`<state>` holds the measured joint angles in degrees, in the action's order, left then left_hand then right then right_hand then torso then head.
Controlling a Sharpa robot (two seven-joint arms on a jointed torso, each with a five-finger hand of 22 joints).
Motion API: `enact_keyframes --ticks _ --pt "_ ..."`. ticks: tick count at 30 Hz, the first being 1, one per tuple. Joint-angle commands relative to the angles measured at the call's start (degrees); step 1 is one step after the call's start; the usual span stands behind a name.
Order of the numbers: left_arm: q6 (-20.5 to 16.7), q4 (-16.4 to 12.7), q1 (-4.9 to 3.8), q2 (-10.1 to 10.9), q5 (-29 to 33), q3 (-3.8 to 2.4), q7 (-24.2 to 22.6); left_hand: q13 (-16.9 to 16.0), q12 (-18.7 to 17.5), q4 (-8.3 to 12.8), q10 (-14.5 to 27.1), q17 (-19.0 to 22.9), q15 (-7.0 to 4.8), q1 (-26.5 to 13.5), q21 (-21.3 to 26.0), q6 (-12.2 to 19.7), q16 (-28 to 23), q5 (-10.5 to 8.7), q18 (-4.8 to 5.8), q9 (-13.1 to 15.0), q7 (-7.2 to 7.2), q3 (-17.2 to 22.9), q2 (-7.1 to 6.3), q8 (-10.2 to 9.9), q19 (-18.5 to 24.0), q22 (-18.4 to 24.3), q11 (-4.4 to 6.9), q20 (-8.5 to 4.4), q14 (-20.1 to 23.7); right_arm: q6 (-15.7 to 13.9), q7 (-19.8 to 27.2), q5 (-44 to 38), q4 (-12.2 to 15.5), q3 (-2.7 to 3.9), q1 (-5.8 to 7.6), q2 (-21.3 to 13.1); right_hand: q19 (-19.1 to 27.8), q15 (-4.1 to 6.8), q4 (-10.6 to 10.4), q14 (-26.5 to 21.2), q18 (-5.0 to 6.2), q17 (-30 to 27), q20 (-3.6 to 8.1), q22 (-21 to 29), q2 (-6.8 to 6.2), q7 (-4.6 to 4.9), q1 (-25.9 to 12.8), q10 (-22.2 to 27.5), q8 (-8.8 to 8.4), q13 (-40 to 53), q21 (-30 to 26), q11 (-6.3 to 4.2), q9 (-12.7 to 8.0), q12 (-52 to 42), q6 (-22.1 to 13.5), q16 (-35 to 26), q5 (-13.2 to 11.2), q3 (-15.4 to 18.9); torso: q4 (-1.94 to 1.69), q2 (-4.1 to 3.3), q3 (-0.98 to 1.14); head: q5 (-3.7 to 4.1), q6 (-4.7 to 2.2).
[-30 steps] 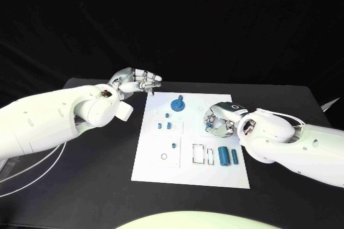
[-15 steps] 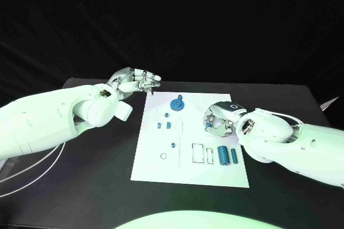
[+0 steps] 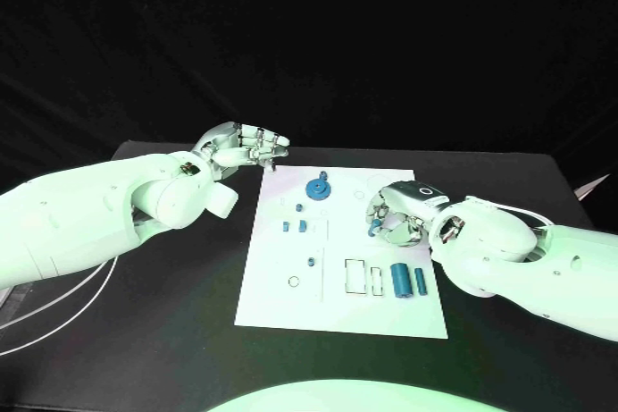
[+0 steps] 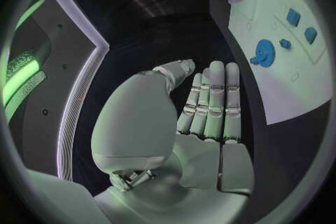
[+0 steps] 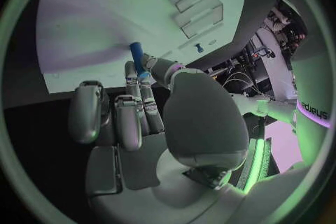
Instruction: Assemble the parts on the task board
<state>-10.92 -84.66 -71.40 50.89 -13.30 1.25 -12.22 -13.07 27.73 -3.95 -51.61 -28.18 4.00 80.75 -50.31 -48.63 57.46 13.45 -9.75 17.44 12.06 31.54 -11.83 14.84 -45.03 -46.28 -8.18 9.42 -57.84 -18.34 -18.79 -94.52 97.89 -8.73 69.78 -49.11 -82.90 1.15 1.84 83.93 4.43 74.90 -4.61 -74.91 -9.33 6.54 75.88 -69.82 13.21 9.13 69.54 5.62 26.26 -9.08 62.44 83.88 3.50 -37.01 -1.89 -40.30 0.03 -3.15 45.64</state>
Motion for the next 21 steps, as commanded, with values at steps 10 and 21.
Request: enact_keyframes --ticks 10,21 --pt "0.92 -0.03 0.01 -0.32 0.38 -0.04 -0.37 0.00 0.29 -0.02 0.30 -0.04 0.02 -0.38 0.22 0.43 -0.28 0.04 -0.69 0.00 -0.10 -0.39 0.21 -0.12 -0.07 0.05 0.03 0.43 0.28 -2.90 0.52 0.13 7.00 0.48 1.81 -1.75 -0.38 0.51 0.40 3.64 -0.65 3.06 0.24 -7.68 1.52 0.02 1.15 -3.65 0.47 0.11 0.43 -3.10 1.26 -0.11 0.38 0.37 -0.09 -0.16 0.00 -0.03 -0.01 -0.21 -0.25" --pt "1.11 0.03 0.07 -0.76 0.47 -0.04 -0.47 0.00 0.29 -0.02 0.30 -0.04 0.02 -0.38 0.22 0.43 -0.28 0.04 -0.69 0.00 -0.10 -0.39 0.21 -0.12 -0.07 0.05 0.03 0.43 0.28 -4.66 2.39 0.76 9.44 0.46 -0.53 3.49 -0.35 0.52 0.45 3.61 -0.63 2.88 0.26 -7.66 1.52 0.02 1.15 -3.69 0.49 0.12 0.34 -3.11 1.29 -0.07 0.38 0.29 -0.01 -0.22 0.03 -0.02 -0.09 -1.45 0.09"
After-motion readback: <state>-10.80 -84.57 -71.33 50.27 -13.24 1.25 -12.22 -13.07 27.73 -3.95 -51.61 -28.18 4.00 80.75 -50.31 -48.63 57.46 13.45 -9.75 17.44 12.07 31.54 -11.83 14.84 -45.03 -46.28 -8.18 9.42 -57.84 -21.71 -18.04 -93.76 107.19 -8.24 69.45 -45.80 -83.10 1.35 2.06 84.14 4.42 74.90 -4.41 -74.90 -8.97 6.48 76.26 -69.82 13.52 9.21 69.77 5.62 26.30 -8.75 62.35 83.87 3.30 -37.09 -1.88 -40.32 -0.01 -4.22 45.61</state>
